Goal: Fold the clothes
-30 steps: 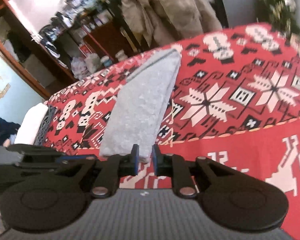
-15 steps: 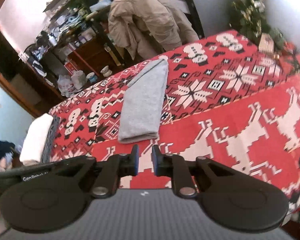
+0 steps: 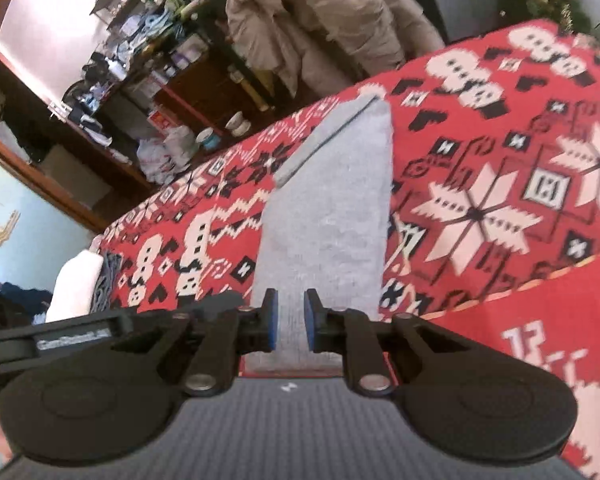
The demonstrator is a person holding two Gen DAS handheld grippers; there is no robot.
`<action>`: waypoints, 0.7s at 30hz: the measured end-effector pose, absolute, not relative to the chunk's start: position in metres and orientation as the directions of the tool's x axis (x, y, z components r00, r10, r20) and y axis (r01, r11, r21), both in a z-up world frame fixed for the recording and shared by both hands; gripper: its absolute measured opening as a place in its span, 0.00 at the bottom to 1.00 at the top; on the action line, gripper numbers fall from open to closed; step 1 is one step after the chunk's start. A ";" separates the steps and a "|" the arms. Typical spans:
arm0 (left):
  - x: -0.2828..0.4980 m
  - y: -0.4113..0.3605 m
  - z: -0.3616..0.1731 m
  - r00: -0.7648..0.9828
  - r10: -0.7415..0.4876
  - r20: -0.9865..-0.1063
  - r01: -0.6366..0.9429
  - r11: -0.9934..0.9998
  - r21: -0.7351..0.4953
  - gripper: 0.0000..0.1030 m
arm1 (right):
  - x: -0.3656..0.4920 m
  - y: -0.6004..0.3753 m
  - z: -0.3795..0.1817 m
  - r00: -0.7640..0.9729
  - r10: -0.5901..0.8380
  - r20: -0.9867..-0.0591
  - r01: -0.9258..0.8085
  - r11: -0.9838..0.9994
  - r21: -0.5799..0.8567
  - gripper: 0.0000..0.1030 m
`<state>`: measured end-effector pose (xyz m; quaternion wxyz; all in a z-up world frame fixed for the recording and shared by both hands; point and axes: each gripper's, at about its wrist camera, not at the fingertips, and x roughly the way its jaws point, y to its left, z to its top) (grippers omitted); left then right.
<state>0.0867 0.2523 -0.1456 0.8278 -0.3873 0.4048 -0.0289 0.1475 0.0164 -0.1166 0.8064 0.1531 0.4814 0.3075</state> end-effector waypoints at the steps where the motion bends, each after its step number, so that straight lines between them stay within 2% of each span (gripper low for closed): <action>1: 0.088 0.253 -0.151 0.654 -0.367 -0.661 -0.284 0.691 -0.665 0.04 | 0.148 0.019 -0.121 0.335 0.636 -0.695 -0.349 0.769 0.536 0.16; 5: 0.085 0.260 -0.172 0.644 -0.416 -0.642 -0.320 0.615 -0.720 0.03 | 0.142 0.022 -0.137 0.300 0.650 -0.698 -0.361 0.755 0.547 0.18; 11: 0.079 0.267 -0.165 0.685 -0.416 -0.598 -0.285 0.602 -0.746 0.02 | 0.136 0.032 -0.145 0.274 0.634 -0.723 -0.406 0.758 0.510 0.16; 13: 0.077 0.270 -0.163 0.698 -0.416 -0.582 -0.273 0.597 -0.754 0.02 | 0.133 0.033 -0.143 0.258 0.634 -0.729 -0.433 0.751 0.499 0.21; 17: 0.073 0.275 -0.158 0.724 -0.415 -0.551 -0.248 0.588 -0.770 0.05 | 0.135 0.020 -0.130 0.330 0.677 -0.658 -0.442 0.727 0.526 0.29; 21: 0.074 0.273 -0.155 0.750 -0.373 -0.547 -0.245 0.611 -0.753 0.05 | 0.145 0.028 -0.129 0.423 0.647 -0.634 -0.409 0.761 0.503 0.29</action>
